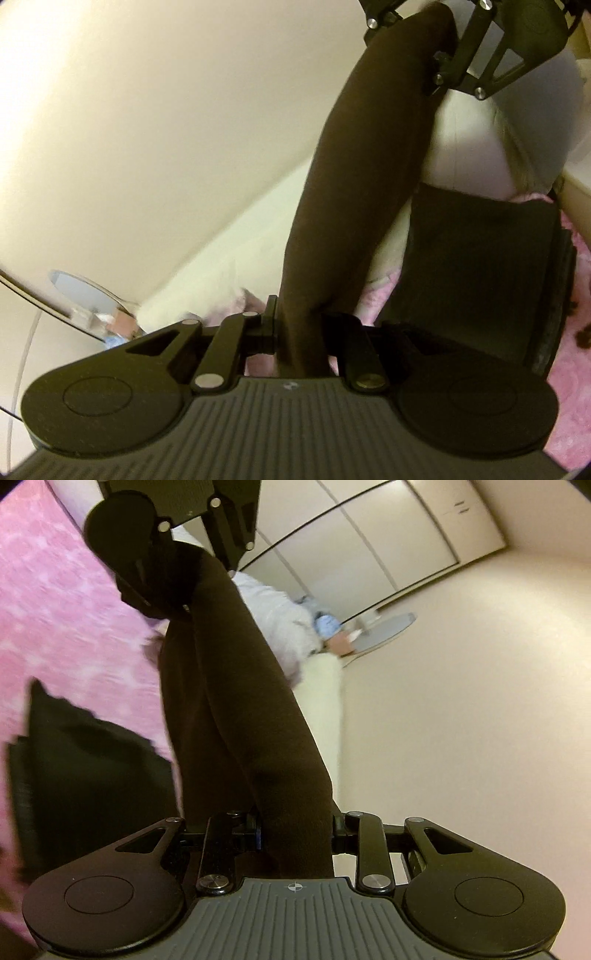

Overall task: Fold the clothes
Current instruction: 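Carry the folded shirt with both grippers onto the stack of dark clothes, then lower the shirt onto the stack and open both grippers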

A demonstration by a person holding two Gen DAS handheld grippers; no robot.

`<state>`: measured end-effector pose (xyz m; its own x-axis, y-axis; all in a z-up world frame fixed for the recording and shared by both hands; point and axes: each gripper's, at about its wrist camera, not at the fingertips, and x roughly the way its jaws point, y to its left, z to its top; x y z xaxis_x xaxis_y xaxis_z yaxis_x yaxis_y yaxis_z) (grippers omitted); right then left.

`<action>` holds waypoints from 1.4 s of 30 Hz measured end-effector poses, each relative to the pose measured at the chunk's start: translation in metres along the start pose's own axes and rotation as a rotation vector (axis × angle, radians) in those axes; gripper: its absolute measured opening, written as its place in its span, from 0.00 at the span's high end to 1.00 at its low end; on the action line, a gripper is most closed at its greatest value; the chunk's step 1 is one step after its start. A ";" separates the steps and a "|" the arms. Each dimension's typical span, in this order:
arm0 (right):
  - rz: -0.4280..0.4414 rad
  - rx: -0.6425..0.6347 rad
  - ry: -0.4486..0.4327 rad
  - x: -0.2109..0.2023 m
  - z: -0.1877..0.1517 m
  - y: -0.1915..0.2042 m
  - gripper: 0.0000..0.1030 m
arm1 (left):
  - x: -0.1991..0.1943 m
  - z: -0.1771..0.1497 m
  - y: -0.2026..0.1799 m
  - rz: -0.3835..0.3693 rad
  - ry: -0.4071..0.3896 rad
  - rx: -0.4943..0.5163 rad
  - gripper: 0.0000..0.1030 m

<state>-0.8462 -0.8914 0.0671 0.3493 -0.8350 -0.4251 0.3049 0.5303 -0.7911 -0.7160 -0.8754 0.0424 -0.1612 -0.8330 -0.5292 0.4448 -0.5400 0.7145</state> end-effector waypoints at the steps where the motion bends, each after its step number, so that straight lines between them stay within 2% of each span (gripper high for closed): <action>1: 0.022 0.008 0.009 0.013 -0.012 0.009 0.71 | 0.018 -0.004 -0.013 -0.027 0.023 -0.009 0.89; 4: 0.173 0.026 0.085 0.049 -0.048 0.057 0.70 | 0.077 -0.032 -0.073 -0.162 0.146 -0.019 0.88; 6: 0.295 0.006 0.153 0.068 -0.071 0.099 0.70 | 0.095 -0.048 -0.101 -0.231 0.198 -0.030 0.85; 8: 0.322 -0.031 0.169 0.067 -0.084 0.120 0.66 | 0.112 -0.064 -0.129 -0.299 0.248 -0.041 0.83; 11: 0.322 -0.072 0.179 0.058 -0.100 0.139 0.58 | 0.097 -0.077 -0.134 -0.247 0.216 0.011 0.78; 15: 0.289 -0.048 0.219 0.054 -0.112 0.133 0.57 | 0.087 -0.086 -0.130 -0.192 0.212 0.029 0.76; 17: 0.296 -0.002 0.242 0.052 -0.115 0.124 0.58 | 0.089 -0.090 -0.129 -0.189 0.214 0.030 0.76; 19: 0.325 0.060 0.259 0.050 -0.115 0.117 0.78 | 0.095 -0.093 -0.127 -0.188 0.217 0.049 0.82; 20: 0.327 0.055 0.266 0.050 -0.115 0.119 0.85 | 0.098 -0.093 -0.127 -0.186 0.220 0.060 0.83; 26: 0.364 0.069 0.315 0.048 -0.121 0.137 0.90 | 0.111 -0.103 -0.133 -0.179 0.218 0.113 0.84; 30: 0.349 0.114 0.324 0.042 -0.116 0.135 0.91 | 0.125 -0.111 -0.121 -0.181 0.220 0.061 0.84; 35: 0.344 0.083 0.343 0.041 -0.116 0.143 0.91 | 0.131 -0.112 -0.115 -0.190 0.220 0.043 0.82; 36: 0.340 0.079 0.345 0.046 -0.112 0.143 0.91 | 0.117 -0.110 -0.119 -0.191 0.220 0.028 0.80; 42: 0.311 0.082 0.347 0.044 -0.112 0.154 0.89 | 0.095 -0.120 -0.110 -0.169 0.243 -0.070 0.77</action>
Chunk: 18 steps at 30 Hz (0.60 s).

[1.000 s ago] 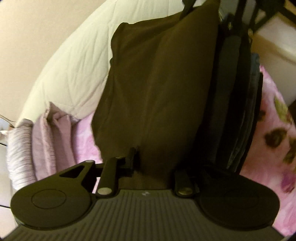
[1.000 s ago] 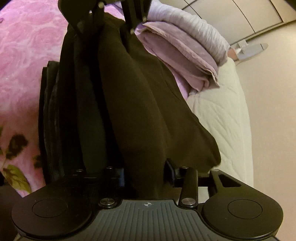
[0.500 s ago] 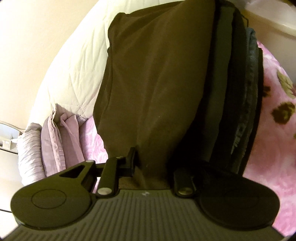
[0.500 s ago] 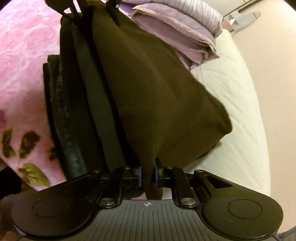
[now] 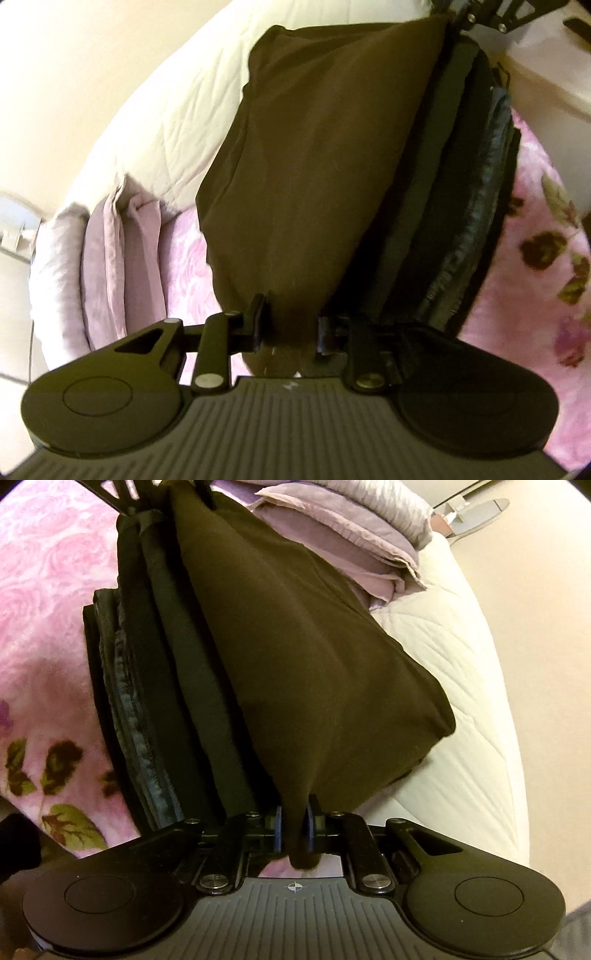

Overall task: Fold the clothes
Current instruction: 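Lower the shirt onto the stack and open both grippers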

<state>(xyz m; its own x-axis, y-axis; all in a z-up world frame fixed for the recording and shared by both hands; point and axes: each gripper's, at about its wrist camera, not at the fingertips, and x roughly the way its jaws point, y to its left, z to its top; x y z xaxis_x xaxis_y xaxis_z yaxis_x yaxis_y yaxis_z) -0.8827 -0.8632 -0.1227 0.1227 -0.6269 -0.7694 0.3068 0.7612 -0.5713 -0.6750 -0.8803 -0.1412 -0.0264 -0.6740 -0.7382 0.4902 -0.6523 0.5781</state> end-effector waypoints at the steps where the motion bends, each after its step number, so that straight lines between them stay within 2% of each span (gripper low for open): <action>1: 0.000 0.012 0.003 -0.001 -0.002 0.001 0.89 | -0.005 -0.003 -0.001 -0.002 0.007 -0.020 0.76; 4: 0.003 0.056 0.011 -0.008 -0.008 0.000 0.85 | -0.016 -0.011 0.001 -0.035 0.054 -0.132 0.67; 9: 0.046 0.194 0.038 -0.021 -0.013 -0.006 0.69 | -0.049 -0.028 -0.004 -0.057 0.134 -0.358 0.67; 12: 0.113 0.351 0.053 -0.027 -0.018 -0.015 0.59 | -0.063 -0.038 -0.002 -0.064 0.174 -0.502 0.67; 13: 0.144 0.414 0.058 -0.027 -0.020 -0.019 0.57 | -0.065 -0.041 0.000 -0.045 0.221 -0.596 0.66; 18: 0.305 0.708 0.093 -0.021 -0.032 -0.036 0.50 | -0.087 -0.062 0.007 -0.071 0.266 -0.948 0.61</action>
<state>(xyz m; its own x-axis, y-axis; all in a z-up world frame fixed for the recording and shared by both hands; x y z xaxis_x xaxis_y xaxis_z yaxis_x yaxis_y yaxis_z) -0.9267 -0.8718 -0.0952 0.2285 -0.3667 -0.9019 0.8059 0.5909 -0.0361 -0.6152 -0.8046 -0.0950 0.0567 -0.4682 -0.8818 0.9934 -0.0621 0.0969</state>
